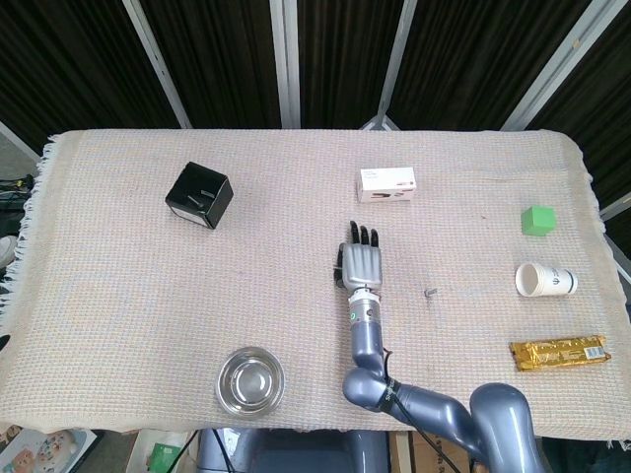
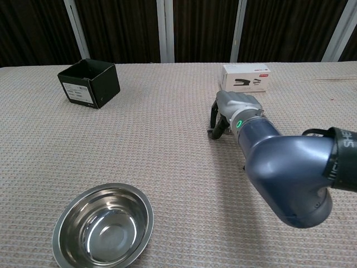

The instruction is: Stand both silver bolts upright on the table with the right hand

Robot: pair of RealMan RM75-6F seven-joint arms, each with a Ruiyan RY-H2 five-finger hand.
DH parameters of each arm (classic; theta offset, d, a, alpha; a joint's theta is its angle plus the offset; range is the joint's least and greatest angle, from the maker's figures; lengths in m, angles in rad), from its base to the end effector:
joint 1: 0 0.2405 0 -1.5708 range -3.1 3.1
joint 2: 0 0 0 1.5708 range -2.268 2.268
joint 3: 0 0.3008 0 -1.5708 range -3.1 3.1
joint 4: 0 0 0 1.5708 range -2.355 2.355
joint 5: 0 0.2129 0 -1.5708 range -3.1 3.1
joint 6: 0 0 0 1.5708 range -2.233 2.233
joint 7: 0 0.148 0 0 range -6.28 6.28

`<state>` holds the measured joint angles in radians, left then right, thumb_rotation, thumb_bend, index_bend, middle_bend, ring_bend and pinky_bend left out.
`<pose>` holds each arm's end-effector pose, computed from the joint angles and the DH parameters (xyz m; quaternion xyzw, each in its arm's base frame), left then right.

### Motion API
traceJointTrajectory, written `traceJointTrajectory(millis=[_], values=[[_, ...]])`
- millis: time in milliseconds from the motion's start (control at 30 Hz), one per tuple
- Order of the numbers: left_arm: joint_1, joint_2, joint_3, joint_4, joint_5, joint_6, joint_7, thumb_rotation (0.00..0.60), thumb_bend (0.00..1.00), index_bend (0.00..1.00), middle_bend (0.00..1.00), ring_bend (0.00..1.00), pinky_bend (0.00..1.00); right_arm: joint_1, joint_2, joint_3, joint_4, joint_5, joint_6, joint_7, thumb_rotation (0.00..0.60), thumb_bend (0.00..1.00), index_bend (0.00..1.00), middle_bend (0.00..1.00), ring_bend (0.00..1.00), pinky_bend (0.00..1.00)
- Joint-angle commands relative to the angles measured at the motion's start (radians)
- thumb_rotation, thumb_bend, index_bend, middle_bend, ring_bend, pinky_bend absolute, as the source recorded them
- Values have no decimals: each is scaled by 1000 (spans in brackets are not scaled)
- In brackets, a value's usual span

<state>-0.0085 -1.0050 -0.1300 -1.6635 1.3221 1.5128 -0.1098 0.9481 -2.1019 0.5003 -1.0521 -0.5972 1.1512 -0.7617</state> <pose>-0.3748 0.1742 0.2384 -0.4898 -0.4203 -0.3905 0.6565 -0.1068 -0.4127 -0.1358 0.6035 -0.4889 0.3159 0.5449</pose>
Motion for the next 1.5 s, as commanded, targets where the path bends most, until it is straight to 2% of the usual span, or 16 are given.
traceJointTrajectory(millis=[33, 400, 767, 1500], values=[[0, 0, 0, 0, -1, 0, 0, 600, 65, 205, 130, 19, 30, -2, 3, 3, -7, -3, 2, 5, 600, 348, 605, 4, 50, 11], [0, 0, -1, 1, -3, -1, -1, 600, 65, 205, 130, 19, 30, -28, 63, 34, -102, -13, 35, 25, 600, 348, 605, 4, 51, 11], [2, -1, 2, -5, 2, 5, 8, 600, 65, 206, 130, 19, 30, -76, 150, 39, -226, 19, 52, 17, 600, 348, 605, 4, 51, 11], [1, -3, 2, -8, 0, 3, 18, 600, 65, 206, 130, 19, 30, -77, 211, 48, -269, 112, 37, -4, 600, 348, 605, 5, 51, 11]])
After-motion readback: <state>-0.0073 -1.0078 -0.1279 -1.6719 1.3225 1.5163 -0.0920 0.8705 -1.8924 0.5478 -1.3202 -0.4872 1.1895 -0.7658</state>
